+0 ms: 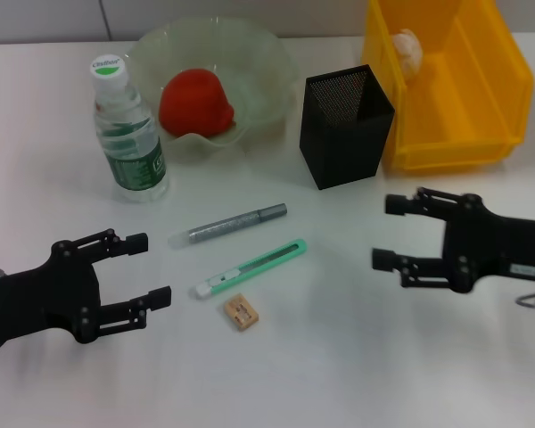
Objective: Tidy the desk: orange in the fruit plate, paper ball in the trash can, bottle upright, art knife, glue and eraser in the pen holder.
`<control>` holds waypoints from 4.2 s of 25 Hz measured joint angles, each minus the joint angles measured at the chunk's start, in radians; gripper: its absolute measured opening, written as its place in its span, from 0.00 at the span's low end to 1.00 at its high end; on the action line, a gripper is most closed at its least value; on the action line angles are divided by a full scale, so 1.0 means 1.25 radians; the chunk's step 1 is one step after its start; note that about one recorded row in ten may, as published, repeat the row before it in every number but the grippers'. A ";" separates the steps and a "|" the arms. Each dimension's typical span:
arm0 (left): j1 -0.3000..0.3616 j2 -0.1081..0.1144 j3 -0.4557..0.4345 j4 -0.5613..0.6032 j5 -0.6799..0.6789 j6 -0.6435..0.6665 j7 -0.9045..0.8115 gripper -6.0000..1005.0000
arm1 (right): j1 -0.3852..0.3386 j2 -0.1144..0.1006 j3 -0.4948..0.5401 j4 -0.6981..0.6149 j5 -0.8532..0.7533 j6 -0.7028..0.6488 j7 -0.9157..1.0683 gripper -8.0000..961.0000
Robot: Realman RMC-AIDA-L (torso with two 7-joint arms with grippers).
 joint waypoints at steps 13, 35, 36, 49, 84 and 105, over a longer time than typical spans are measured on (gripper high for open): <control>-0.005 -0.004 -0.003 0.008 -0.005 0.007 -0.042 0.78 | -0.086 -0.022 0.027 -0.038 -0.060 -0.045 -0.041 0.86; -0.019 -0.012 -0.001 0.030 -0.003 0.012 -0.057 0.78 | -0.077 -0.023 0.038 -0.035 -0.059 -0.054 -0.040 0.85; -0.018 -0.011 0.000 0.030 -0.002 0.010 -0.057 0.78 | -0.054 -0.026 0.035 -0.043 -0.057 -0.067 -0.015 0.85; -0.015 -0.004 0.006 0.029 0.002 0.011 -0.075 0.78 | 0.209 -0.045 -0.166 -0.139 -0.071 -0.079 0.257 0.86; -0.013 0.005 0.001 0.026 0.001 0.003 -0.076 0.78 | 0.544 0.023 -0.596 -0.057 -0.146 0.201 0.388 0.83; 0.008 0.011 0.003 0.025 0.044 -0.036 -0.076 0.78 | 0.518 0.022 -0.784 -0.005 -0.061 0.356 0.394 0.73</control>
